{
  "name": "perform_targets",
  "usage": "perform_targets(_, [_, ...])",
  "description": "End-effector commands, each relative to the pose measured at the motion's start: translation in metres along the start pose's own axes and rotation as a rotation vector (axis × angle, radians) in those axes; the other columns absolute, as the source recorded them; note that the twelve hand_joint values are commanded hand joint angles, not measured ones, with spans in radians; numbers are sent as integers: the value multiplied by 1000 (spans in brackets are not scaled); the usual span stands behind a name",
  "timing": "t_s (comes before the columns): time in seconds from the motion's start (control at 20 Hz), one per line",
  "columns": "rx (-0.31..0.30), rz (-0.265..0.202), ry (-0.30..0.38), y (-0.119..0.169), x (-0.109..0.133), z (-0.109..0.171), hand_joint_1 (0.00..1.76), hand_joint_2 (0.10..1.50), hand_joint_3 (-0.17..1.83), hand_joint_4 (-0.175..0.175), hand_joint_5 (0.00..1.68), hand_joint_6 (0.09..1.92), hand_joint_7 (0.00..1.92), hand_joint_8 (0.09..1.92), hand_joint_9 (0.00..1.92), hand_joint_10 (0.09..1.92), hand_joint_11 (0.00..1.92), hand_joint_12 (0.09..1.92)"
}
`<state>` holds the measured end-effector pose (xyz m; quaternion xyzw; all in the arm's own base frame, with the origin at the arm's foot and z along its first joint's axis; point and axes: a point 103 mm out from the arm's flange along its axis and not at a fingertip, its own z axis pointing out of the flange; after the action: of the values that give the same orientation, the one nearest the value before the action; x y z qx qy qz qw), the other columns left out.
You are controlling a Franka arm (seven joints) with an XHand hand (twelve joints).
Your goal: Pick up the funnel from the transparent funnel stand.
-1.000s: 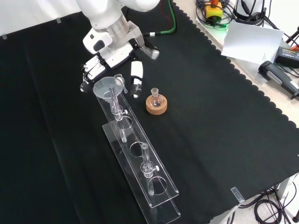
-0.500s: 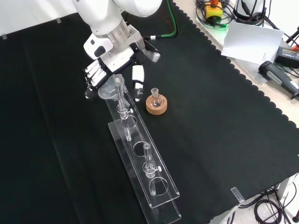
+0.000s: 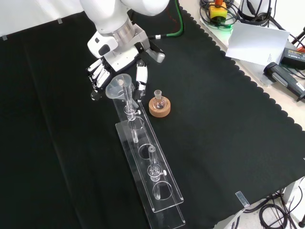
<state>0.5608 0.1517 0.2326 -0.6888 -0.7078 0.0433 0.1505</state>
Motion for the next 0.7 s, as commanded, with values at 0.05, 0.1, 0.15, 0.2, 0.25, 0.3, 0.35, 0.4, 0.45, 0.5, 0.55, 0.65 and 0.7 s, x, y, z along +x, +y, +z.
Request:
perform_targets(0.05, [-133, 6, -16, -14, -4, -6, 805, 771, 86, 11, 604, 92, 827, 653, 578, 662, 0, 1464])
perform_targets(0.1, [-155, 6, -22, -15, -4, -8, 835, 766, 135, 16, 687, 174, 881, 699, 663, 593, 0, 1495])
perform_targets(0.15, [-171, 6, -29, -16, -4, -9, 863, 744, 228, 20, 750, 319, 921, 740, 737, 528, 0, 1528])
perform_targets(0.2, [-194, 4, -34, -18, -4, -11, 884, 704, 354, 23, 776, 480, 950, 771, 794, 479, 0, 1557])
perform_targets(0.25, [-217, 4, -41, -19, -3, -13, 904, 662, 481, 25, 782, 614, 977, 808, 850, 448, 0, 1586])
perform_targets(0.3, [-233, 0, -56, -20, -2, -15, 920, 626, 583, 24, 790, 712, 999, 843, 897, 427, 6, 1606])
perform_targets(0.35, [-249, -3, -65, -21, -2, -18, 933, 604, 654, 24, 806, 782, 1023, 871, 939, 412, 23, 1615])
perform_targets(0.4, [-264, -7, -78, -22, -1, -21, 942, 593, 695, 24, 821, 825, 1042, 888, 972, 405, 38, 1619])
perform_targets(0.45, [-271, -9, -86, -23, 0, -23, 948, 585, 722, 24, 830, 852, 1055, 898, 1001, 397, 55, 1616])
perform_targets(0.5, [-276, -12, -96, -23, 0, -25, 951, 581, 738, 24, 839, 869, 1068, 905, 1024, 393, 70, 1614])
perform_targets(0.55, [-278, -16, -103, -24, 1, -27, 953, 579, 746, 25, 848, 879, 1079, 910, 1042, 392, 79, 1612])
perform_targets(0.65, [-278, -27, -116, -25, 2, -32, 954, 579, 754, 29, 865, 892, 1100, 920, 1065, 393, 89, 1610])
perform_targets(0.7, [-277, -33, -129, -25, 4, -36, 953, 579, 757, 30, 872, 896, 1110, 924, 1074, 394, 93, 1610])
